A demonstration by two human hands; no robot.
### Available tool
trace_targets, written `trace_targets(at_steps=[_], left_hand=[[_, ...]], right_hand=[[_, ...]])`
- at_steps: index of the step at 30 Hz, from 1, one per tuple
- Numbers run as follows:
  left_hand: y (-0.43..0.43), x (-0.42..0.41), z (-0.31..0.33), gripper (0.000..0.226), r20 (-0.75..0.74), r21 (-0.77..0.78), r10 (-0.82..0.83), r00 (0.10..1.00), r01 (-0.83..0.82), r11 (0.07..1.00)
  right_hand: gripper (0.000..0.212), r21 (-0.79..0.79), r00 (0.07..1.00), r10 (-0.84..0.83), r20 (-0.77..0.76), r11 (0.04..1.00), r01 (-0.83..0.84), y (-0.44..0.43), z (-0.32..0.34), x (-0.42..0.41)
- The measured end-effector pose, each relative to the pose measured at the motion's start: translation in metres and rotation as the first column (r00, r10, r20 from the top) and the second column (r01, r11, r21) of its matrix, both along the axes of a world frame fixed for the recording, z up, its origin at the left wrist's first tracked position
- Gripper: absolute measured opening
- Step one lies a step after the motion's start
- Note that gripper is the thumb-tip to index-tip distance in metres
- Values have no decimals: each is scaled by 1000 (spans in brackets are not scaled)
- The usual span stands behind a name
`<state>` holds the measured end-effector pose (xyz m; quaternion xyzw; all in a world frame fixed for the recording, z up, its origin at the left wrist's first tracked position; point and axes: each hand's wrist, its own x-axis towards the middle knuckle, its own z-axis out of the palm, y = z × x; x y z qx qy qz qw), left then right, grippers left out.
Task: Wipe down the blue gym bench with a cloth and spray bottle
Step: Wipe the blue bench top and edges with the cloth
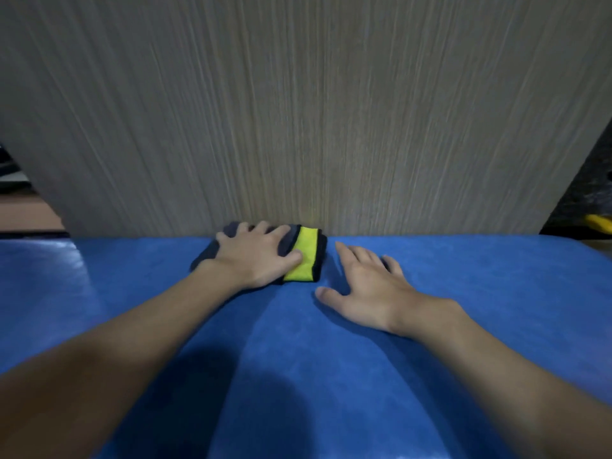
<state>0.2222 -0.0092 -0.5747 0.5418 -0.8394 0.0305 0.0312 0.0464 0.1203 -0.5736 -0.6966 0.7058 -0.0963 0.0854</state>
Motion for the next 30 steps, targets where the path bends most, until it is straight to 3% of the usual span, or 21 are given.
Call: trace_targets(at_steps=[6,15,23,30], left_hand=[[0,-21,-2,75,-19,-12,-105,994,104,994],[-32,64,-3,74,-67,9,-100,993,101,995],[-57,143,-4,73,-65,5,-61,996,61,998],[-43,113,-3,73,-34,5,-109,993,110,994]], right_hand=[[91,24,997,-79,27,997,78,-7,-1,10],[84,-3,987,-87,138,996,88,-32,-1,89],[82,-11,997,-23,73,1000,24,-49,-7,133],[86,-36,999,-51,1,998,51,-57,-13,139]])
